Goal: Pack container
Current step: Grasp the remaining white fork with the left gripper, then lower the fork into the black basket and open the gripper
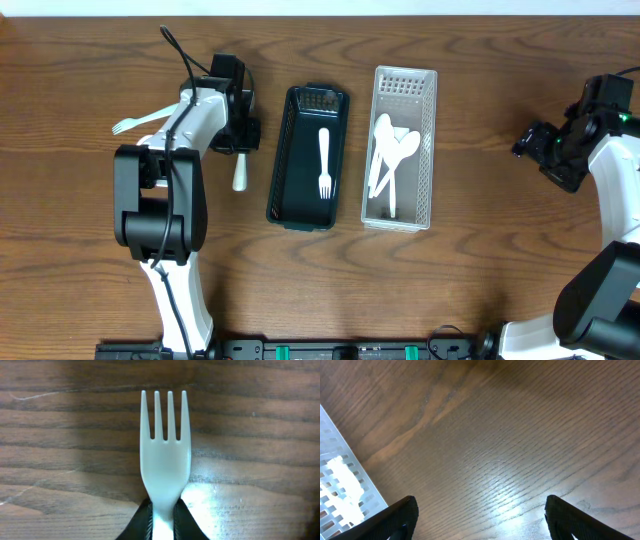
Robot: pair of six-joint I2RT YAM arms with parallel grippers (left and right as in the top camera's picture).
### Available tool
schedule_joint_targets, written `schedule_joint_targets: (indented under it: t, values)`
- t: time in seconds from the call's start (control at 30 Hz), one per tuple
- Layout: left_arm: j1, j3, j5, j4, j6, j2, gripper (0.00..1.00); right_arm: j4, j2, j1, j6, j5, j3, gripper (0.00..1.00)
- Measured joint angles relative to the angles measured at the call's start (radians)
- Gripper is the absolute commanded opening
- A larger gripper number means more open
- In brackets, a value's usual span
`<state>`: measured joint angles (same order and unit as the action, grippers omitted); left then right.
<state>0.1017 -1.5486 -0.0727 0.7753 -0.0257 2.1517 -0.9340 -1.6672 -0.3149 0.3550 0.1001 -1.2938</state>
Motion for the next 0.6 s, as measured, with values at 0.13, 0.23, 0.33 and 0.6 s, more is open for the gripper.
schedule_joint_targets:
  t: [0.13, 0.23, 0.33, 0.6]
  values:
    - [0.0, 0.0, 0.0, 0.01, -0.004, 0.0, 0.06, 0.0, 0.0, 0.0, 0.0, 0.0, 0.0, 0.84]
    - [0.0, 0.0, 0.0, 0.026, -0.004, 0.0, 0.06, 0.0, 0.0, 0.0, 0.0, 0.0, 0.0, 0.84]
    - [0.0, -0.001, 0.0, 0.055, -0.004, -0.003, 0.06, 0.0, 0.0, 0.0, 0.0, 0.0, 0.0, 0.84]
    - [0.005, -0.006, 0.001, 0.153, -0.004, -0.08, 0.06, 0.0, 0.0, 0.0, 0.0, 0.0, 0.0, 0.85]
